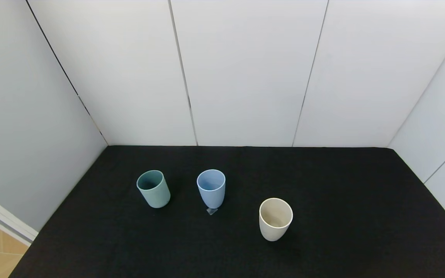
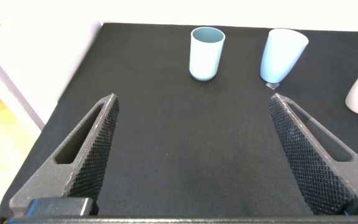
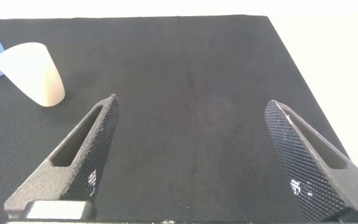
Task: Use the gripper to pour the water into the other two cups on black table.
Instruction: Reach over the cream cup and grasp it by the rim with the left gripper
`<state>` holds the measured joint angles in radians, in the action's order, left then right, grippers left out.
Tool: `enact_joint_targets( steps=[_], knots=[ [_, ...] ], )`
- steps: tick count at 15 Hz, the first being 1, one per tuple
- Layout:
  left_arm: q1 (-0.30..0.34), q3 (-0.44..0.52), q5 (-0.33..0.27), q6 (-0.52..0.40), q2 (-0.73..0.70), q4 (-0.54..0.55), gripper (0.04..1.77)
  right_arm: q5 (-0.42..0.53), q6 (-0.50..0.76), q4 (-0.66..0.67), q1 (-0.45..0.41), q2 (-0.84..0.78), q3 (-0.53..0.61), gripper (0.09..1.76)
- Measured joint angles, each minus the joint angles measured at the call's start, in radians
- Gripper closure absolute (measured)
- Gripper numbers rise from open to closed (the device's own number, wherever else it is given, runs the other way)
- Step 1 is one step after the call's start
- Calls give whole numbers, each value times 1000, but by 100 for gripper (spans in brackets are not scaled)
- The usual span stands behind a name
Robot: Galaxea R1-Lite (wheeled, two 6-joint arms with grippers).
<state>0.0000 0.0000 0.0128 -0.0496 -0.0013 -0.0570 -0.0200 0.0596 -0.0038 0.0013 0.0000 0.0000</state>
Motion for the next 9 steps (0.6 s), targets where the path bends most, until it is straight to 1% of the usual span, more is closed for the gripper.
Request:
enact_joint_targets(
  steps=[9],
  knots=[
    [0, 0, 4, -19, 0, -3, 9, 0, 0, 0, 0, 0, 0, 14]
  ],
)
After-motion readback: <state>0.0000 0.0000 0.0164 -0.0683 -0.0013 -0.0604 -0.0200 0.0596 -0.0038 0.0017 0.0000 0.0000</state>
